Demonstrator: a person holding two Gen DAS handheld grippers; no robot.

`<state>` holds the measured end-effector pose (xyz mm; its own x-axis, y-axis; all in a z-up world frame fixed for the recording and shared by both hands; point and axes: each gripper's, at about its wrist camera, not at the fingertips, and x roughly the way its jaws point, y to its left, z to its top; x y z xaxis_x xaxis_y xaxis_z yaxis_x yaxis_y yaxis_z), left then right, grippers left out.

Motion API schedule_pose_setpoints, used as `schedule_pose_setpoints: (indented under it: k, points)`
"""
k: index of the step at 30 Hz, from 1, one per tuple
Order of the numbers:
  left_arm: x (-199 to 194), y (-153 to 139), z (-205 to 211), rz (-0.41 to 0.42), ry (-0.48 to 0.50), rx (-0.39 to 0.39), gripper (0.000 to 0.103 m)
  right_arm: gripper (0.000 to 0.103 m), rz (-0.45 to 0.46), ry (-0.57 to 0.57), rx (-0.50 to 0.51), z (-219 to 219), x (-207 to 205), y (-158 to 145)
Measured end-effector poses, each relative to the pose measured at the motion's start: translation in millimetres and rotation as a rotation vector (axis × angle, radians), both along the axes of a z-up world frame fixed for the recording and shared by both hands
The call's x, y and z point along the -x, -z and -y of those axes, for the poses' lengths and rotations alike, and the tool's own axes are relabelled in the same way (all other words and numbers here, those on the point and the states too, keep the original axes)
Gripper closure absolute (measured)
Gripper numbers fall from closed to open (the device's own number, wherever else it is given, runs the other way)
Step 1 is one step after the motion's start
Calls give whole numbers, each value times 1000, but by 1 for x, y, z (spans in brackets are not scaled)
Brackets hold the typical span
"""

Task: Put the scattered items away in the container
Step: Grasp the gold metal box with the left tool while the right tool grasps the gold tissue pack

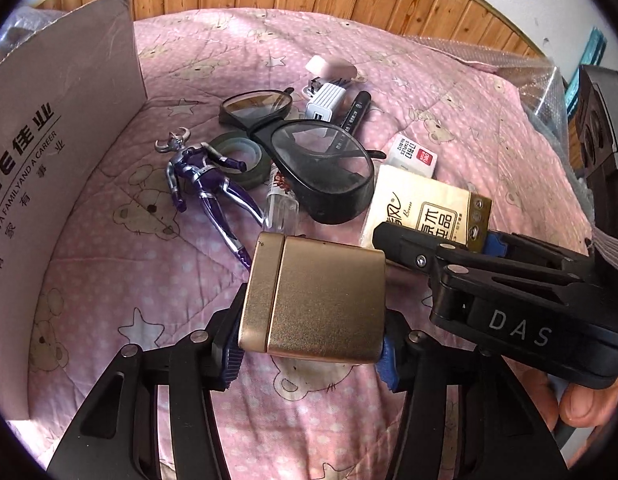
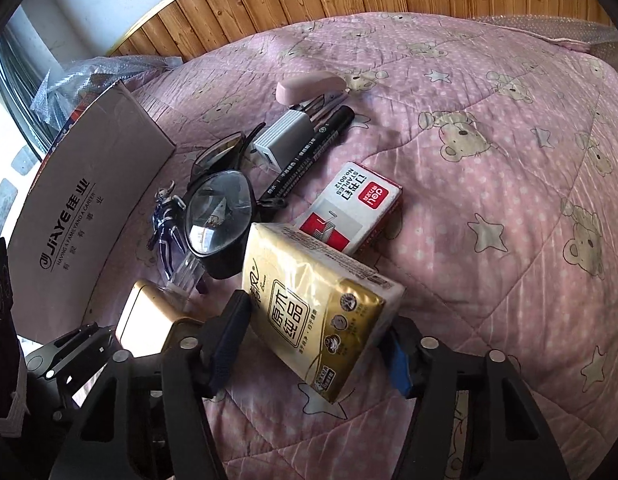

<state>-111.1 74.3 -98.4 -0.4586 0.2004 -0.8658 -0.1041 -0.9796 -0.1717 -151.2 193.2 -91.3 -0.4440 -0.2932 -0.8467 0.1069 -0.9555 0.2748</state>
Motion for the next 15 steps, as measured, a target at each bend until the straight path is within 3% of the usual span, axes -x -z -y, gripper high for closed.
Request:
schedule_pose_setpoints:
  k: [1,3,15]
  points:
    - [0,-1,0,-1,2,-2,49,56,1,-10,12,2,-1,0]
    - [-3,-3,3,-3,0,-5,50,79,-4,-36,32,10,-4,-1]
    - [-35,-40,39,-60,-66,-17,50,80,-39,-24,34,30,-28,-28]
